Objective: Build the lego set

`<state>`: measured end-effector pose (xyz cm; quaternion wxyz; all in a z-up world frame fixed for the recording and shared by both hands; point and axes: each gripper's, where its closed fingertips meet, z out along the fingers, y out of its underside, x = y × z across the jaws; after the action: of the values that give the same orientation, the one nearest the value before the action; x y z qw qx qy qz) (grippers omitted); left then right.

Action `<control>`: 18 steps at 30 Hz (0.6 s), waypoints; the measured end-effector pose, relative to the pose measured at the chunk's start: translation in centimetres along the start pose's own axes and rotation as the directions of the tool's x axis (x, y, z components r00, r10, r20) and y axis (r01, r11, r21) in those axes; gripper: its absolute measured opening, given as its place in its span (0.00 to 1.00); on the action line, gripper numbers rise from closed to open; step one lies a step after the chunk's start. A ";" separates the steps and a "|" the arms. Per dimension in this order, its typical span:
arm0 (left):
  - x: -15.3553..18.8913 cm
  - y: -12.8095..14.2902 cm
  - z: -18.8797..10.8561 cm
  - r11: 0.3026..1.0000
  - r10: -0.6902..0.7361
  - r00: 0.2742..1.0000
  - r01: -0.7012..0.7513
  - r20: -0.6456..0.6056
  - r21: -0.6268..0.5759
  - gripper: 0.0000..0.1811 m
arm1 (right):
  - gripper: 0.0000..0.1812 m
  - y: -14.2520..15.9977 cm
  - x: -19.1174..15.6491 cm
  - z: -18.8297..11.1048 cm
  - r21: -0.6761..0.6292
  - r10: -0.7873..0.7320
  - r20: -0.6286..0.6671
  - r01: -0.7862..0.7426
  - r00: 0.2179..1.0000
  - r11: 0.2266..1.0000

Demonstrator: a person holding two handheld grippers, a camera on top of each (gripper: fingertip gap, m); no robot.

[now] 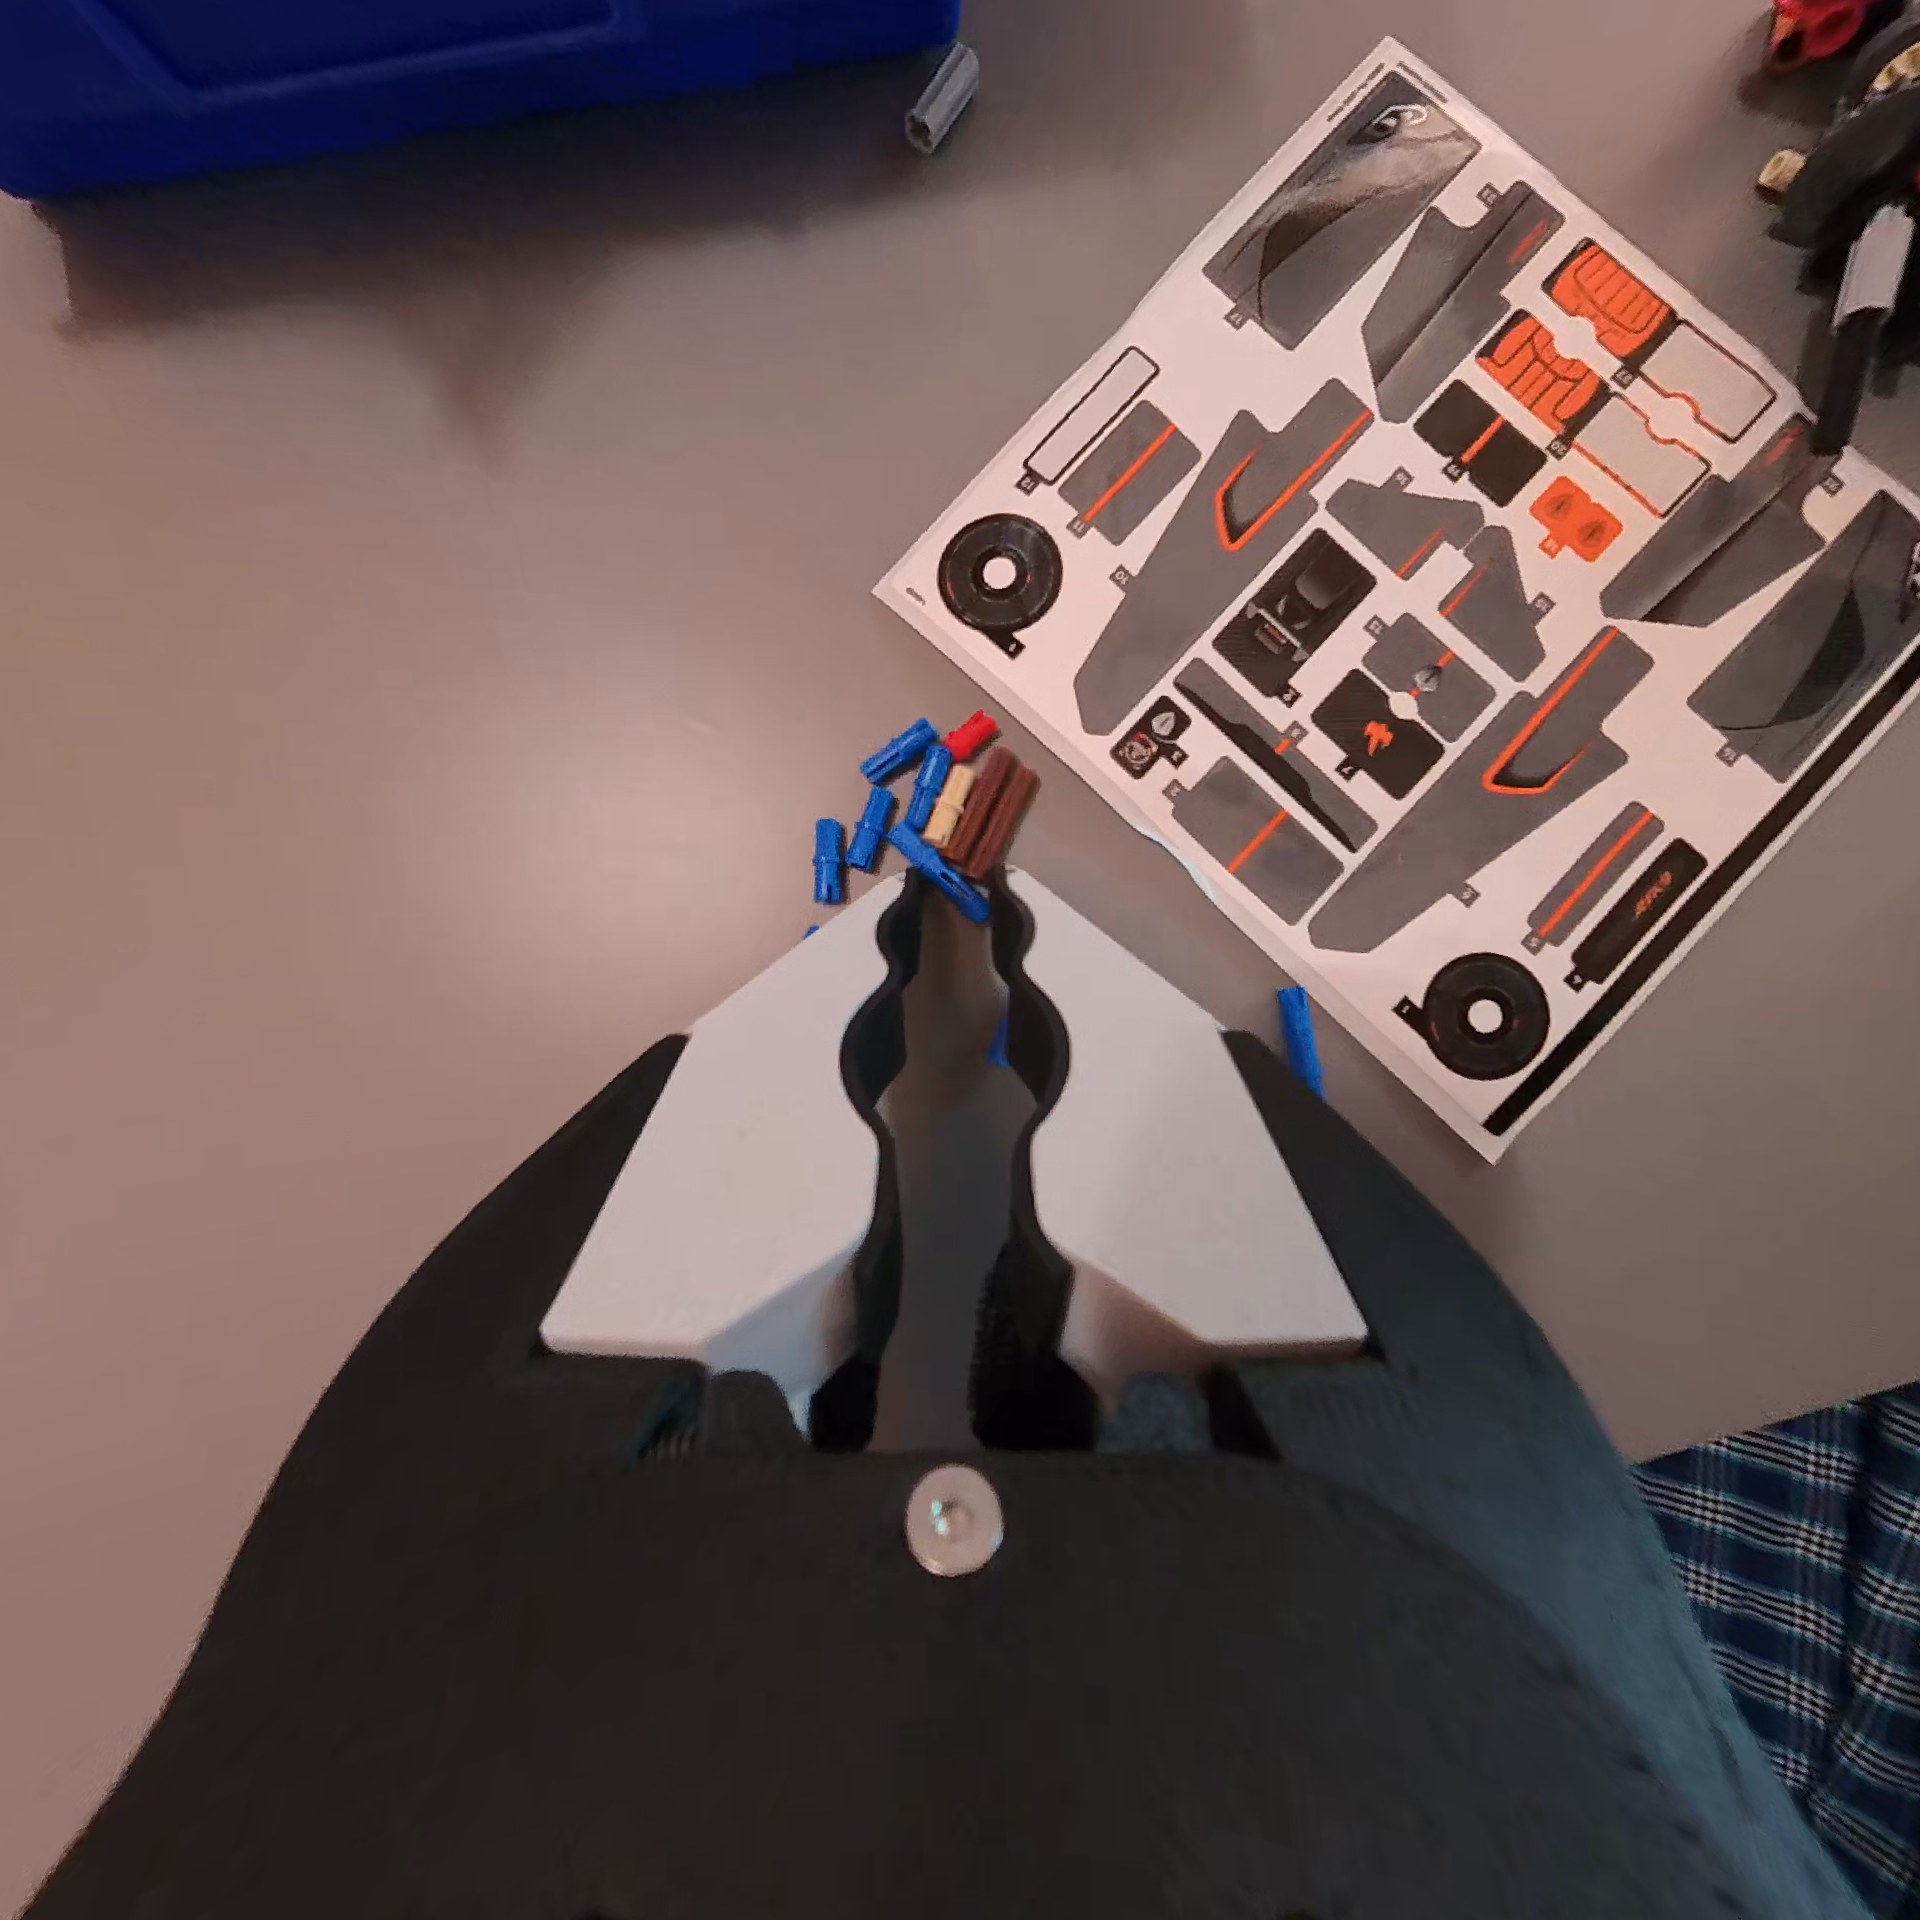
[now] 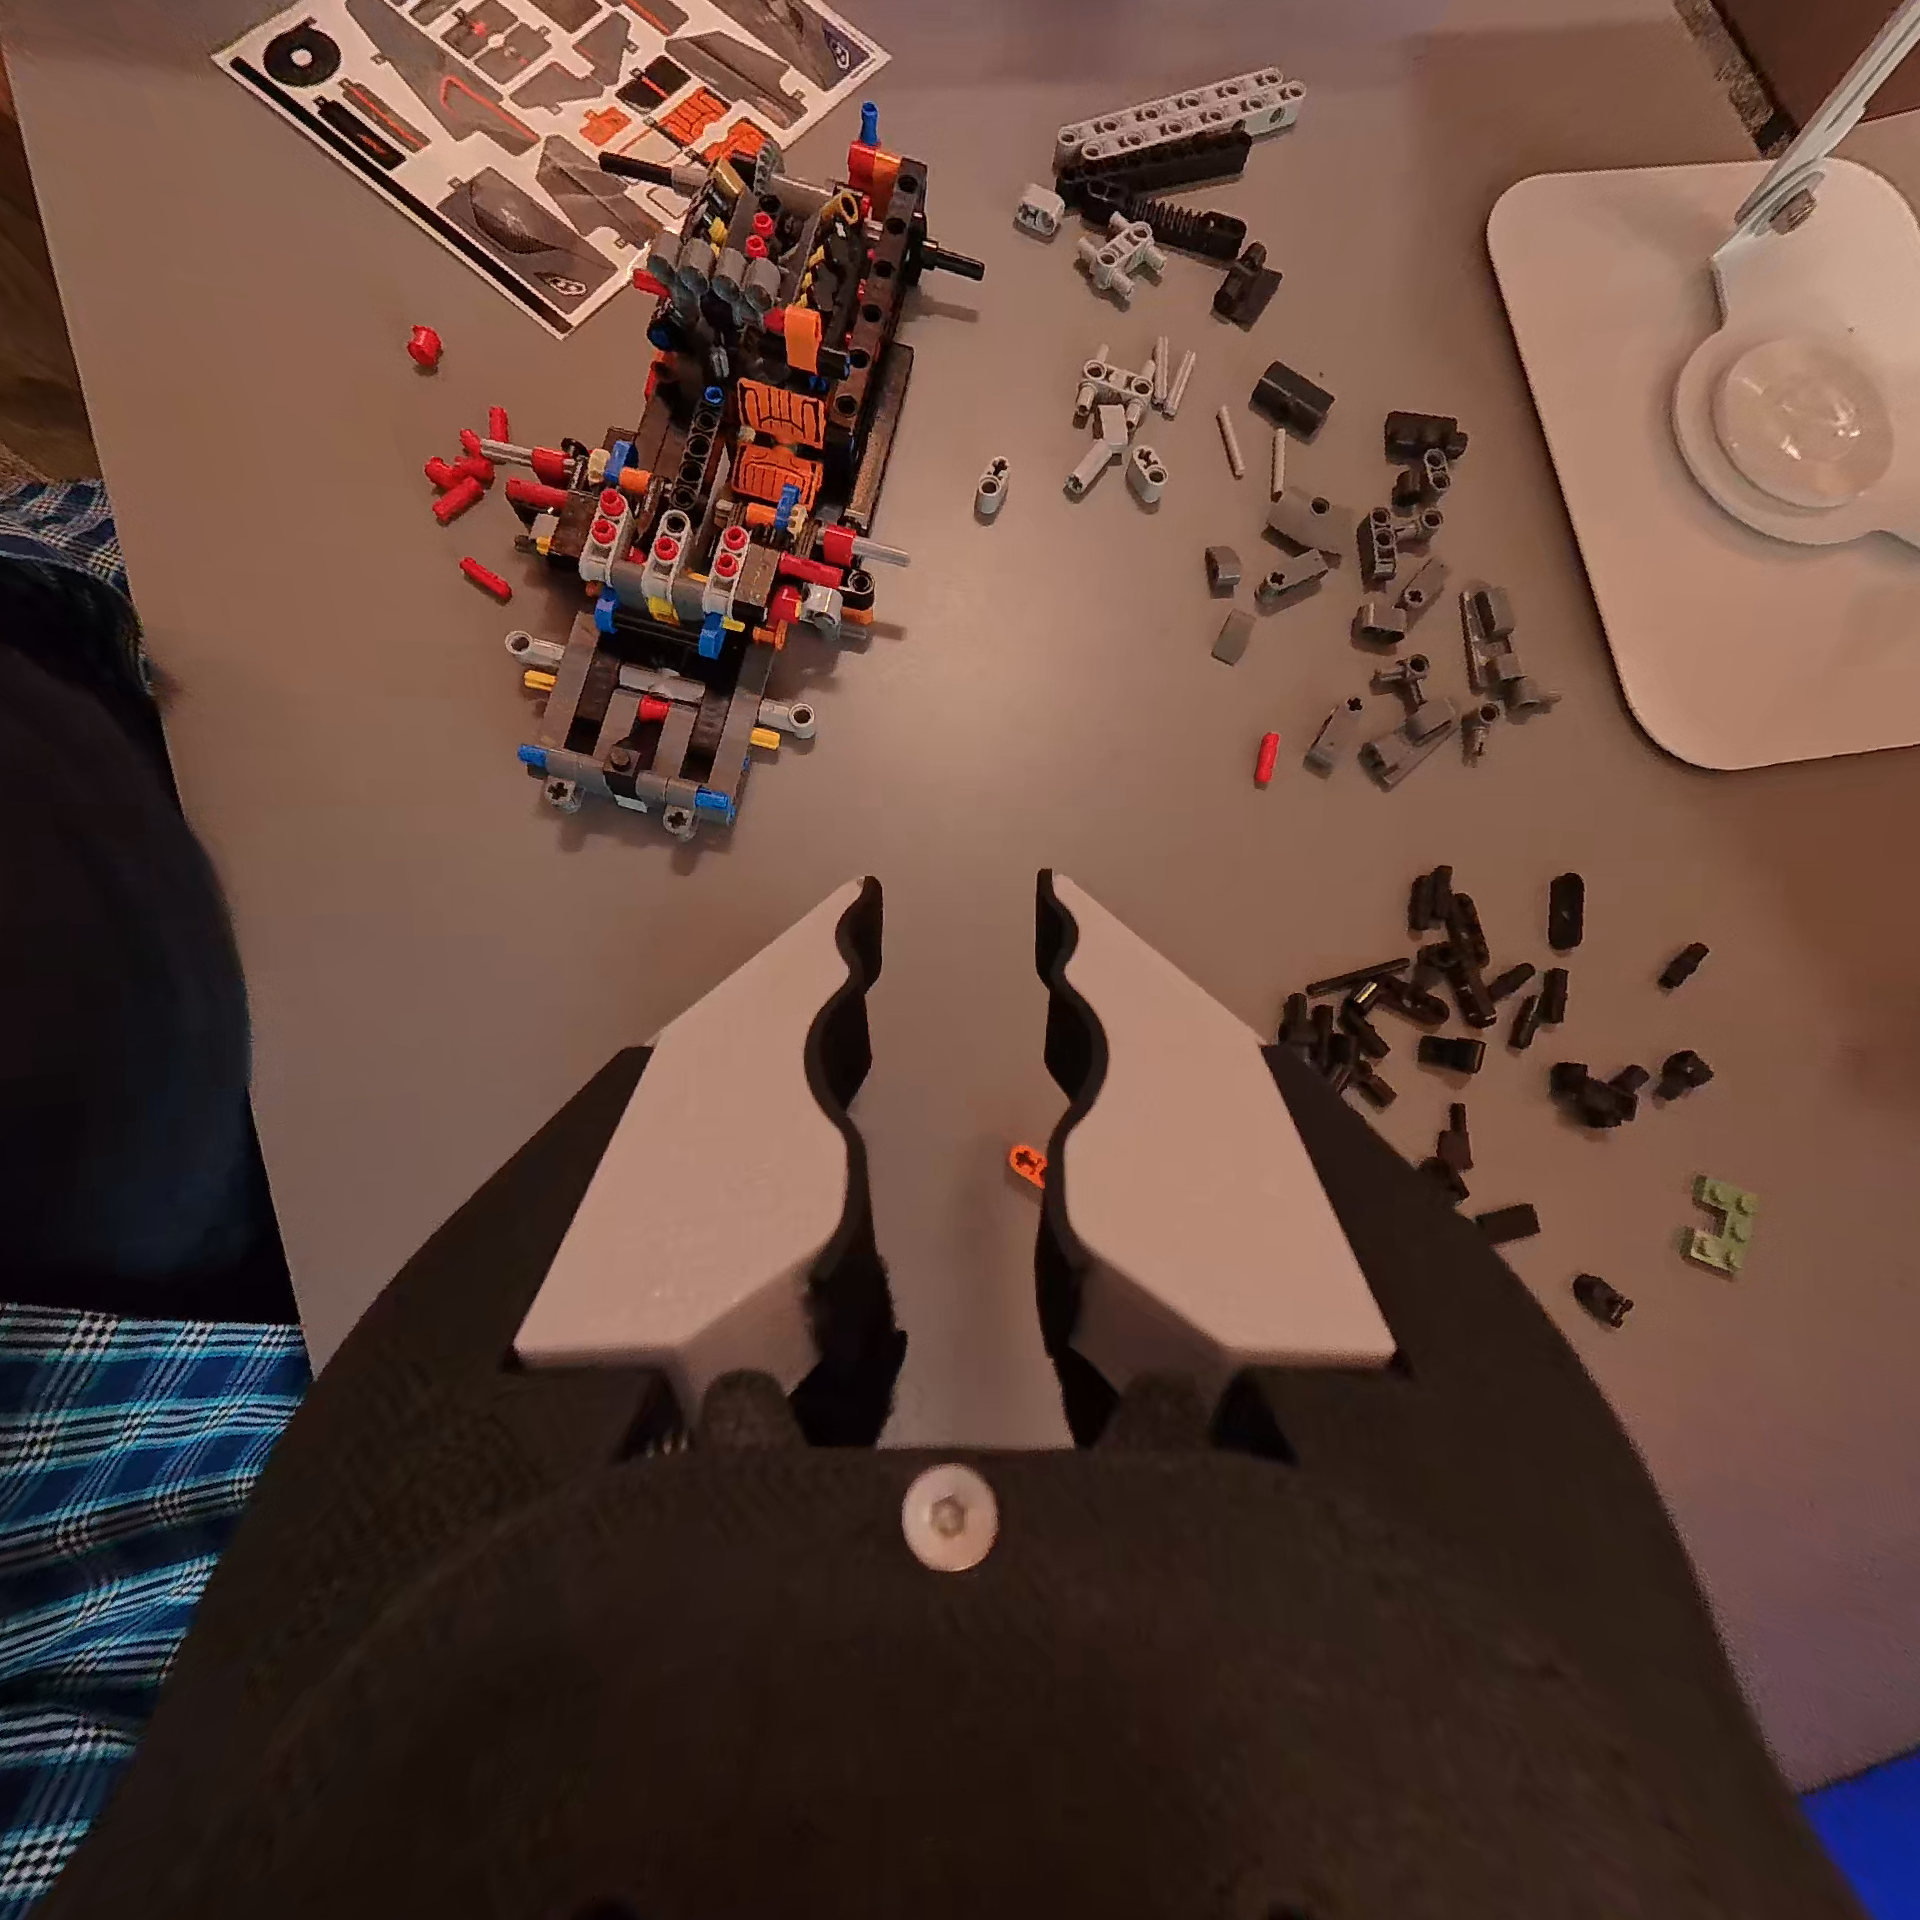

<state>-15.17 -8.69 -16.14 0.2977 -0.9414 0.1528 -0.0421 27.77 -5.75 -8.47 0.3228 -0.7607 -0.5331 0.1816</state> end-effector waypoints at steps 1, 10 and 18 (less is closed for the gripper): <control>-0.1 -0.1 0.1 1.000 0.003 1.000 -0.003 -0.001 -0.001 0.06 | 0.15 0.1 0.0 0.0 0.001 0.003 0.000 -0.003 1.000 1.000; -0.4 0.0 0.0 1.000 0.023 0.999 -0.023 -0.036 -0.003 0.02 | 0.15 0.7 0.3 -0.2 0.010 0.017 0.000 -0.017 1.000 1.000; -0.5 -0.3 -0.2 0.998 0.056 0.998 -0.056 -0.023 0.024 0.02 | 0.15 0.8 0.4 -0.2 0.019 0.018 0.000 -0.018 1.000 1.000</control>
<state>-15.59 -8.47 -15.78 0.3077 -0.9327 0.1821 -0.0468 28.61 -5.58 -8.82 0.3285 -0.7624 -0.5243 0.1894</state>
